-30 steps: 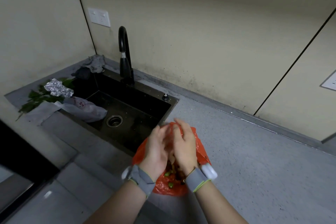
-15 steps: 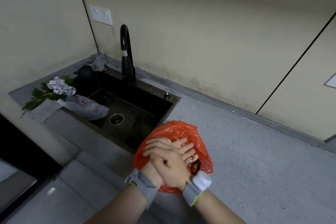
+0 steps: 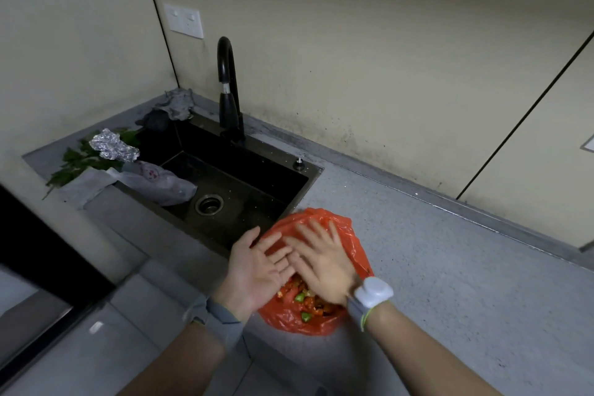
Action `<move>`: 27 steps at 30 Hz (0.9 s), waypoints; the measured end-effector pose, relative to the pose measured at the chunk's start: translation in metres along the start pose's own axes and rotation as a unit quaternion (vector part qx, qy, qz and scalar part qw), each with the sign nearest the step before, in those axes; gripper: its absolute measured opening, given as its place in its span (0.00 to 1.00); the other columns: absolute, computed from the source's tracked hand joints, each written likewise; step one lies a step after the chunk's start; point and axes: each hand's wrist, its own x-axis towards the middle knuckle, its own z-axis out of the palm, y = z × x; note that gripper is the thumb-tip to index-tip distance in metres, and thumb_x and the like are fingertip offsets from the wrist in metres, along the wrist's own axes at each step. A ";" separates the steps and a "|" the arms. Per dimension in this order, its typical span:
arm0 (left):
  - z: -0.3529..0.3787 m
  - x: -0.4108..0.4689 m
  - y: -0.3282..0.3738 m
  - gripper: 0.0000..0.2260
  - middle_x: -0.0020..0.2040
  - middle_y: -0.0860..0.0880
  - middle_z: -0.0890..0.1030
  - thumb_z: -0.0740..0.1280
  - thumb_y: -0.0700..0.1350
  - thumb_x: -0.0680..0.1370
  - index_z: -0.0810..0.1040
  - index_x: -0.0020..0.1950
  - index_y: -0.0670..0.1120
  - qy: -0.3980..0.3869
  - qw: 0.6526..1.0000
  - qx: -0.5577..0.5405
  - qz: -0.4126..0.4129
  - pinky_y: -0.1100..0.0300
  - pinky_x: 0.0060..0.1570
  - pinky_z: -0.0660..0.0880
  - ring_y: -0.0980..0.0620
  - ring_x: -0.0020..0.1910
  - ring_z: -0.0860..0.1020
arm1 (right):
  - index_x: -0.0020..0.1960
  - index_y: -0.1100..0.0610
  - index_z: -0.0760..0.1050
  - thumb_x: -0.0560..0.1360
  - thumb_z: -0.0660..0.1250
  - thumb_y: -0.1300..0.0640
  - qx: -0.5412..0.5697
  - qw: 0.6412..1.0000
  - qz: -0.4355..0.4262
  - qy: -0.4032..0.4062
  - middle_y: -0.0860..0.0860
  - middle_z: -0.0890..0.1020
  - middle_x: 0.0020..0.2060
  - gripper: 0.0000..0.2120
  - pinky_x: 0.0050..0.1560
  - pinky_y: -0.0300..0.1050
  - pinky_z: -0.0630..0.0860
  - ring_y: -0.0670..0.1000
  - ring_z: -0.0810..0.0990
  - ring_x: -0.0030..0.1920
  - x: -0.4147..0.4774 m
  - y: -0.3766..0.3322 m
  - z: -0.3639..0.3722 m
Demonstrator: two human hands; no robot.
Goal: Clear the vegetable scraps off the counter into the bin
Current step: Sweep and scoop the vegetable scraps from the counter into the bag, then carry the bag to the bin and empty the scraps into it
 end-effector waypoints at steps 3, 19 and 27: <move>-0.005 -0.013 -0.007 0.16 0.57 0.42 0.82 0.58 0.51 0.83 0.78 0.61 0.42 0.071 0.983 0.160 0.056 0.50 0.59 0.73 0.45 0.59 0.79 | 0.64 0.53 0.78 0.76 0.57 0.52 -0.048 0.994 0.093 0.003 0.56 0.70 0.73 0.20 0.77 0.66 0.51 0.58 0.62 0.77 0.008 0.025 -0.014; -0.102 0.010 -0.050 0.11 0.73 0.44 0.63 0.64 0.53 0.78 0.72 0.60 0.57 0.187 0.493 0.842 0.113 0.45 0.72 0.62 0.40 0.75 0.58 | 0.61 0.58 0.75 0.79 0.60 0.61 -0.050 0.957 0.272 -0.089 0.56 0.77 0.50 0.12 0.47 0.51 0.75 0.63 0.81 0.49 0.007 0.076 -0.028; -0.086 0.021 -0.028 0.23 0.55 0.44 0.80 0.73 0.52 0.75 0.69 0.64 0.45 0.252 0.910 0.326 -0.036 0.47 0.48 0.80 0.43 0.52 0.81 | 0.54 0.56 0.78 0.78 0.62 0.64 0.091 0.969 0.231 -0.012 0.53 0.78 0.51 0.09 0.53 0.48 0.74 0.56 0.78 0.51 0.034 0.046 -0.049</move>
